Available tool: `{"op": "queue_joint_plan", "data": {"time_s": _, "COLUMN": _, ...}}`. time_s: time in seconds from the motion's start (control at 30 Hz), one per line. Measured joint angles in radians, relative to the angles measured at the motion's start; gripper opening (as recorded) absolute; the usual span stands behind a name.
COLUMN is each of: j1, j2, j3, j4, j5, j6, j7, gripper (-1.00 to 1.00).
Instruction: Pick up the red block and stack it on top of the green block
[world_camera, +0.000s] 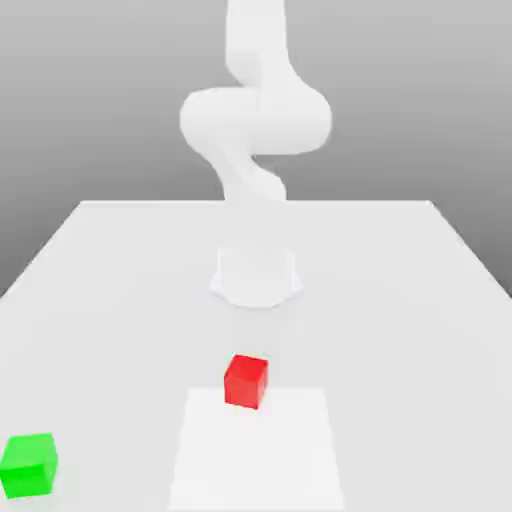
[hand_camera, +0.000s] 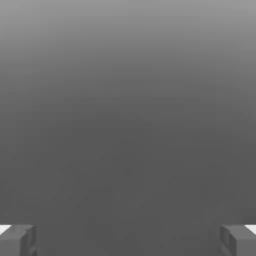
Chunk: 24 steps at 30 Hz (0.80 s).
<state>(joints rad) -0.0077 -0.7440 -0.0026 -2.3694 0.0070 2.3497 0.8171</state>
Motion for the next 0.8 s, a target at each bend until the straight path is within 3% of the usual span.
{"op": "queue_joint_plan", "data": {"time_s": 0.57, "j1": -0.061, "j2": 0.55, "j3": 0.036, "j4": -0.58, "j5": 0.016, "j6": 0.462, "j7": 0.188, "gripper": 0.0}}
{"op": "queue_joint_plan", "data": {"time_s": 0.8, "j1": -0.057, "j2": 0.86, "j3": 0.02, "j4": -0.584, "j5": -0.016, "j6": 0.72, "j7": 0.227, "gripper": 0.0}}
